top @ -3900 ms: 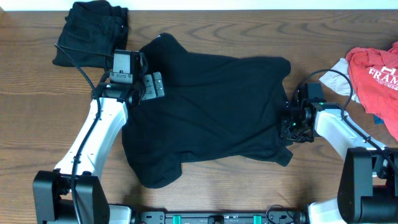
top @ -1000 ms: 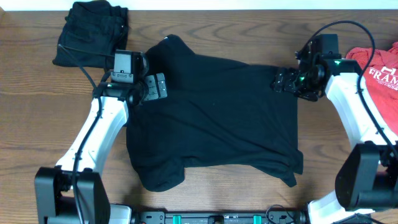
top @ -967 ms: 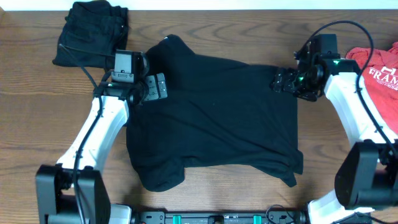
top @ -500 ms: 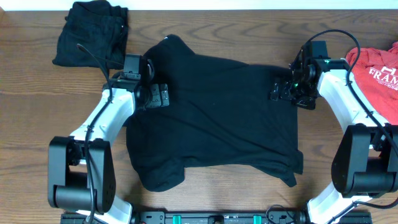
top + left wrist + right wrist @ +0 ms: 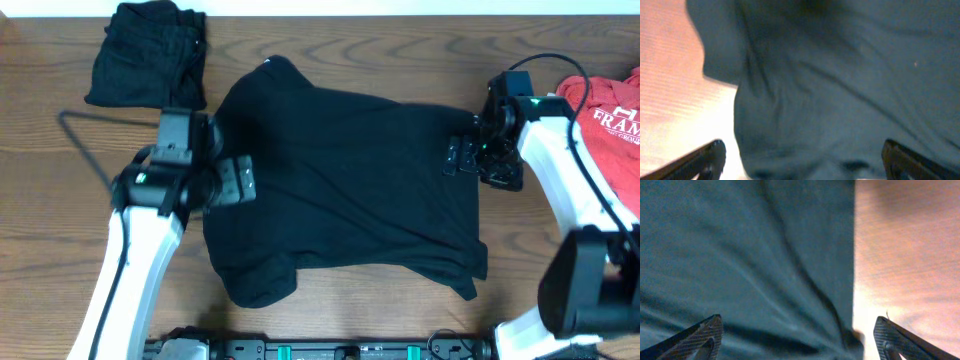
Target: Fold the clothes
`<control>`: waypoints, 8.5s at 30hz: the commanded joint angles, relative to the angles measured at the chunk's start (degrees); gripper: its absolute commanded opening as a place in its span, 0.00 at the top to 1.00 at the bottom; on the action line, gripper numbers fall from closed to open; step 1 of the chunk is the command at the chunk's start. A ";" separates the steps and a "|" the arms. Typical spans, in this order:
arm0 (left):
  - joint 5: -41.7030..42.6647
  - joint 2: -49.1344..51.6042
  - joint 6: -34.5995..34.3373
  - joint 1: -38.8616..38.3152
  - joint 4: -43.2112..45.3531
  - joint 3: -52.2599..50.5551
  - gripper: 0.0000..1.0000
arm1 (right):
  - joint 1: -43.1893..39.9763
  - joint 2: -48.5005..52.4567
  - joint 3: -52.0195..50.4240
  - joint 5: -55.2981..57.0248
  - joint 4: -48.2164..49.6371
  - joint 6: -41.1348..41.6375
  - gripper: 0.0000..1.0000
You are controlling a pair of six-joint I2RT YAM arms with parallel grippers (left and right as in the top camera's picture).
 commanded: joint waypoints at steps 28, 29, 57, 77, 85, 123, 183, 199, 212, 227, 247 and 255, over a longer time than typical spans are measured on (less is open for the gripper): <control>13.81 -31.19 -21.77 0.09 -6.56 -32.48 0.00 | 8.22 -14.14 -0.83 2.01 -8.24 8.35 0.01; 13.86 -30.91 -21.77 0.09 -5.64 -33.42 0.00 | 8.76 -14.60 -1.25 2.01 -8.24 8.35 0.01; 16.74 -13.05 -22.14 0.09 12.83 -42.71 0.00 | 13.25 -15.61 -9.14 -1.84 -3.87 10.64 0.01; 18.34 -12.24 -22.14 0.09 13.92 -42.60 0.54 | 16.92 -23.19 -15.56 1.64 -10.23 22.80 0.01; 18.36 -12.24 -22.14 0.09 13.92 -42.60 0.57 | 16.48 -27.21 -28.00 -3.76 -7.74 26.71 0.01; 18.36 -12.24 -22.12 0.09 13.55 -42.60 0.57 | 7.10 -27.28 -45.79 -4.24 12.48 35.10 0.01; 21.33 -17.97 -17.81 0.09 8.98 -33.38 0.94 | 5.09 -28.61 -36.04 -1.44 12.57 21.66 0.97; 16.44 -21.35 -14.56 0.09 8.61 -26.93 0.94 | 2.75 -28.59 -35.10 2.89 14.84 20.63 0.99; 4.98 -21.22 -14.53 0.09 13.25 -26.14 0.94 | 1.18 -28.59 -35.10 4.13 21.73 20.46 0.99; 1.09 -15.39 -14.12 0.09 26.08 -26.14 0.94 | 1.18 -28.57 -35.10 4.17 27.91 20.44 0.91; -4.98 0.28 -12.61 0.09 41.46 -26.14 0.94 | 1.25 -21.84 -35.12 5.68 33.31 20.46 0.98; -9.05 2.19 -12.57 0.15 46.14 -26.14 0.94 | 1.25 -17.75 -35.12 5.70 37.68 20.33 0.97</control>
